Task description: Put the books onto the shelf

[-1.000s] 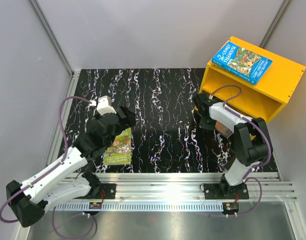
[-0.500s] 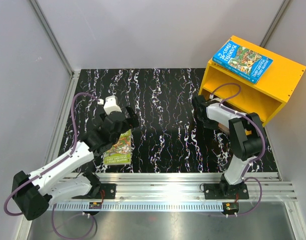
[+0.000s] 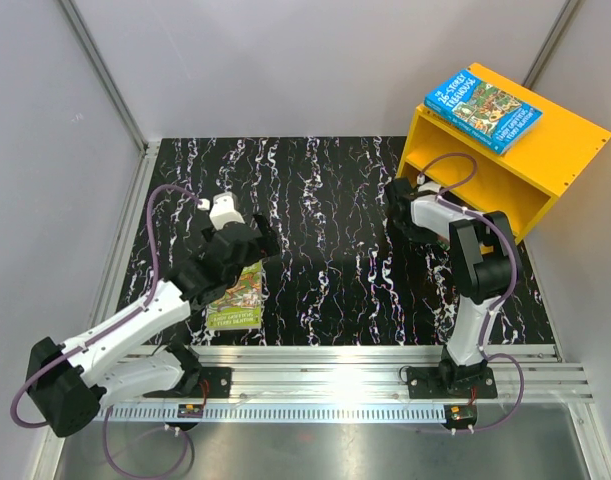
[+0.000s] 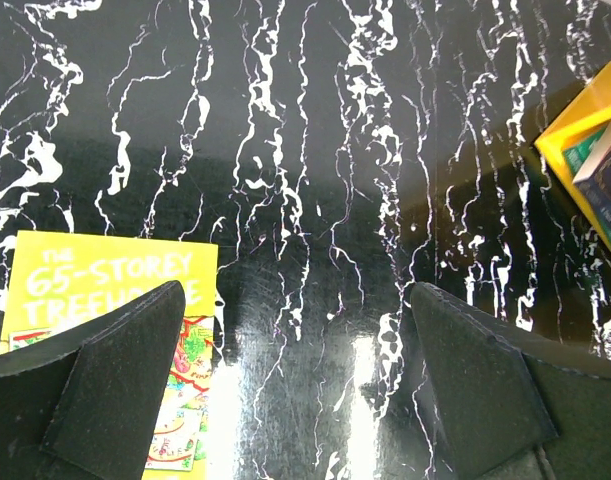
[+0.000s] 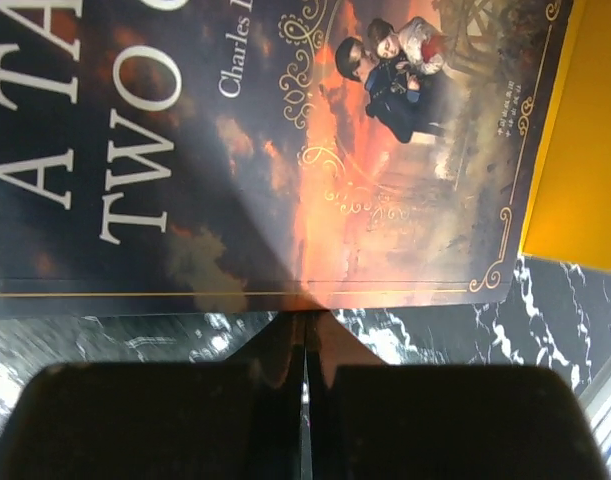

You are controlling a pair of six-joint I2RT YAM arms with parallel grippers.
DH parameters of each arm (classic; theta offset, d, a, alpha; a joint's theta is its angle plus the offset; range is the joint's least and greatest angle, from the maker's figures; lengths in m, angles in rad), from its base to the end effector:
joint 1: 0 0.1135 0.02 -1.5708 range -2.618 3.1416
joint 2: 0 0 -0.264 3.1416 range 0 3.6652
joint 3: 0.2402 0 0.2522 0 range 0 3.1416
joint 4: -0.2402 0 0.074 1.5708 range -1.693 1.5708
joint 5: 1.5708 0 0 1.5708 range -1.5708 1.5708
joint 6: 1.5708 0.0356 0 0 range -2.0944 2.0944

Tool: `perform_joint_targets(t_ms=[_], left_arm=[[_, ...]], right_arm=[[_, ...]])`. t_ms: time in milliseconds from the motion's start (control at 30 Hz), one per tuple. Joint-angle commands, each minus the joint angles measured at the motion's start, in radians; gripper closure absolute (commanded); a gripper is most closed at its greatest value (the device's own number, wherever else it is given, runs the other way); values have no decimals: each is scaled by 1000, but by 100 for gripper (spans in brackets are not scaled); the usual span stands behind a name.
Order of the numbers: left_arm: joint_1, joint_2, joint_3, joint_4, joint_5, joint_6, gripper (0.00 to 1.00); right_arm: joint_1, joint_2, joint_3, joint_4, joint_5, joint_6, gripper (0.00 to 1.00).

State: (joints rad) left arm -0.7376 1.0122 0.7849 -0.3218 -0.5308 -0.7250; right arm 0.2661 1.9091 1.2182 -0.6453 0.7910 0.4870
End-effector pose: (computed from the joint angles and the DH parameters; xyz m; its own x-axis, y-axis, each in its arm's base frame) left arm 0.1761 -0.1357 0.2860 -0.4618 -0.3531 -0.8137 -0.0612 0.9279 -0.3679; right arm 0.3517 0.0696 0.1564 -0.8412 0.1118 -0.5291 0.4167 0.7576 -0.5024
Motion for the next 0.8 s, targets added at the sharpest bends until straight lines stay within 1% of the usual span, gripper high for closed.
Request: perform_joint_targets(t_ms=[0, 167, 300, 500, 633, 767], left_arm=[[3, 23, 43, 15, 3, -5, 1], [4, 17, 37, 6, -1, -13, 1], [4, 2, 19, 7, -6, -14, 1], [3, -9, 7, 18, -15, -17, 1], [4, -36, -12, 17, -31, -16, 1], [4, -73, -36, 0, -47, -19, 1]], right_arm=[[-62, 25, 99, 76, 42, -27, 100], [-62, 44, 133, 67, 13, -27, 100], [-62, 34, 165, 65, -96, -15, 100], [-61, 44, 230, 32, -208, 2, 100], [-59, 59, 257, 36, -245, 22, 100], [-56, 91, 300, 64, -228, 18, 100]])
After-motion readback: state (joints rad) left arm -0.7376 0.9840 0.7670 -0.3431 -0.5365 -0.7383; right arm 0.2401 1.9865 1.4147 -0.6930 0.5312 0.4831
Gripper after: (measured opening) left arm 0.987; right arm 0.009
